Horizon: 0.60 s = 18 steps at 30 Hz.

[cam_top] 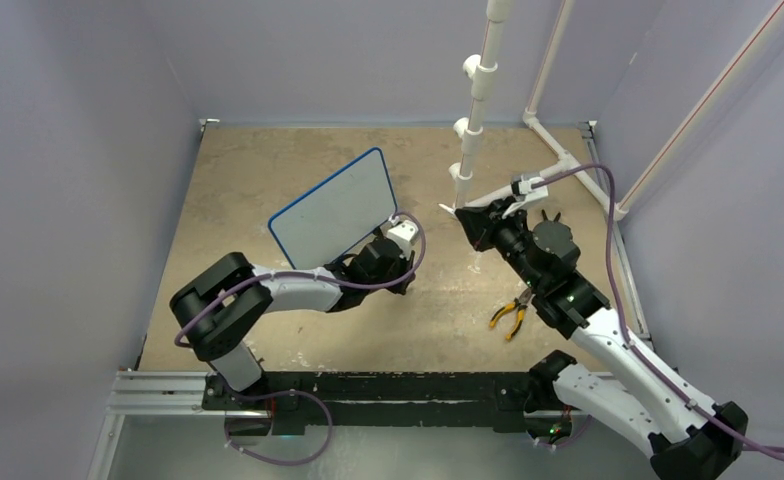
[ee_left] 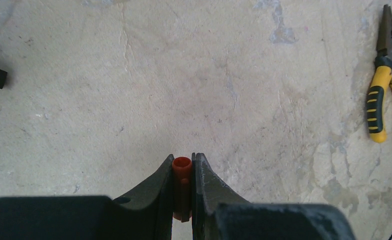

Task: Write a sentence on the whiteboard
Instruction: Place the pen cap at the center of the board.

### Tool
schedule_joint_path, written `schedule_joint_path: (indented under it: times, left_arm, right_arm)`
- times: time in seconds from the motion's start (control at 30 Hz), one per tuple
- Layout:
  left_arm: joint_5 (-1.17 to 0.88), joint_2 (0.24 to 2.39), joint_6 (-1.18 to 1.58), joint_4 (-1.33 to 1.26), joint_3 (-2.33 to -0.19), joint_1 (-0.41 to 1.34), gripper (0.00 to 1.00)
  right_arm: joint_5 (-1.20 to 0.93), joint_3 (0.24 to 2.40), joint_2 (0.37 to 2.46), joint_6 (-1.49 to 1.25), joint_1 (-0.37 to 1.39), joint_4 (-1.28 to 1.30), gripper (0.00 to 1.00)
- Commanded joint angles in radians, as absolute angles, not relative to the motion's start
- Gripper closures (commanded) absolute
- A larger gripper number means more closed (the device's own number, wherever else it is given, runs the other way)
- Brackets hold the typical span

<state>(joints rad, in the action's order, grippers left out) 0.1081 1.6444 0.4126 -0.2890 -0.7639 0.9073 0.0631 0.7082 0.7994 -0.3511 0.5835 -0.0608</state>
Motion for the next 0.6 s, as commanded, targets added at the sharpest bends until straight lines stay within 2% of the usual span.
schedule_joint_path:
  times: [0.0, 0.1, 0.2, 0.43, 0.57]
  left_arm:
    - [0.144, 1.660, 0.430, -0.382, -0.811, 0.915, 0.88]
    - [0.132, 1.658, 0.423, -0.376, -0.824, 0.914, 0.69]
    - [0.126, 1.641, 0.413, -0.370, -0.829, 0.914, 0.57]
    - [0.099, 1.550, 0.364, -0.288, -0.874, 0.892, 0.39]
    - [-0.035, 1.453, 0.404, -0.267, -0.870, 0.767, 0.37]
  right_arm:
    - [0.124, 0.687, 0.763, -0.366, 0.587, -0.144, 1.00]
    - [0.128, 0.671, 0.752, -0.370, 0.587, -0.156, 1.00]
    - [0.127, 0.665, 0.743, -0.370, 0.586, -0.164, 1.00]
    - [0.121, 0.655, 0.726, -0.367, 0.587, -0.174, 1.00]
    - [0.114, 0.645, 0.713, -0.367, 0.586, -0.194, 1.00]
